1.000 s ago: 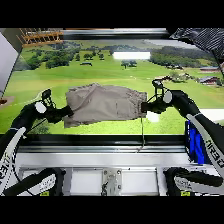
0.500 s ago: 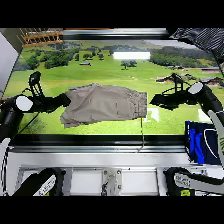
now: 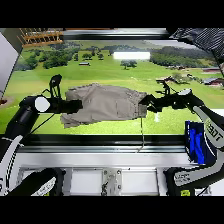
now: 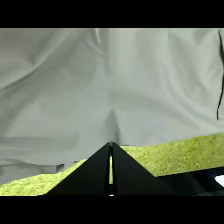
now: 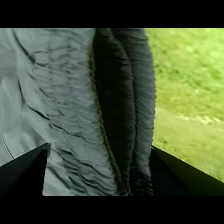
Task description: Fold the clothes and pants, and hang the long-sleeved shirts on hangers.
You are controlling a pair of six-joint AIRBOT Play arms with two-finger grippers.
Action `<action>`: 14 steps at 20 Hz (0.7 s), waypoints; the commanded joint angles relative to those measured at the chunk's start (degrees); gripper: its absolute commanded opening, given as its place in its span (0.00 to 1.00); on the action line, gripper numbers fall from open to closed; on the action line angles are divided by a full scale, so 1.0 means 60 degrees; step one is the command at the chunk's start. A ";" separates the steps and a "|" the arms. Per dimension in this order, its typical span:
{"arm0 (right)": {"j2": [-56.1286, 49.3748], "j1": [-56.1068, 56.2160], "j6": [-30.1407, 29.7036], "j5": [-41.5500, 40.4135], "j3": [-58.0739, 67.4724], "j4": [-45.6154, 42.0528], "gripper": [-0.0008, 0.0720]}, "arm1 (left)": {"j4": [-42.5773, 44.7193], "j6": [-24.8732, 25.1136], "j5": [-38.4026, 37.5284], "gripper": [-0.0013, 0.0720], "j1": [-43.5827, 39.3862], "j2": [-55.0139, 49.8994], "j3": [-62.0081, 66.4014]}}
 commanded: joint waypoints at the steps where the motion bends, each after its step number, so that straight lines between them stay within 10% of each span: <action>1: -0.0244 0.0579 -0.0080 -0.0375 -0.0015 0.0106 0.60 | -0.0058 -0.0044 0.0135 0.02 -0.0554 -0.0423 0.0007; 3: -0.0208 0.0743 -0.0076 -0.0532 -0.0015 0.0102 0.07 | -0.0058 -0.0047 0.0175 0.02 -0.0750 -0.0528 0.0011; 14: 0.3122 0.0361 0.2532 0.4011 0.2572 -0.6714 0.04 | -0.2055 -0.0004 0.1661 0.02 -0.1876 -0.2732 0.1384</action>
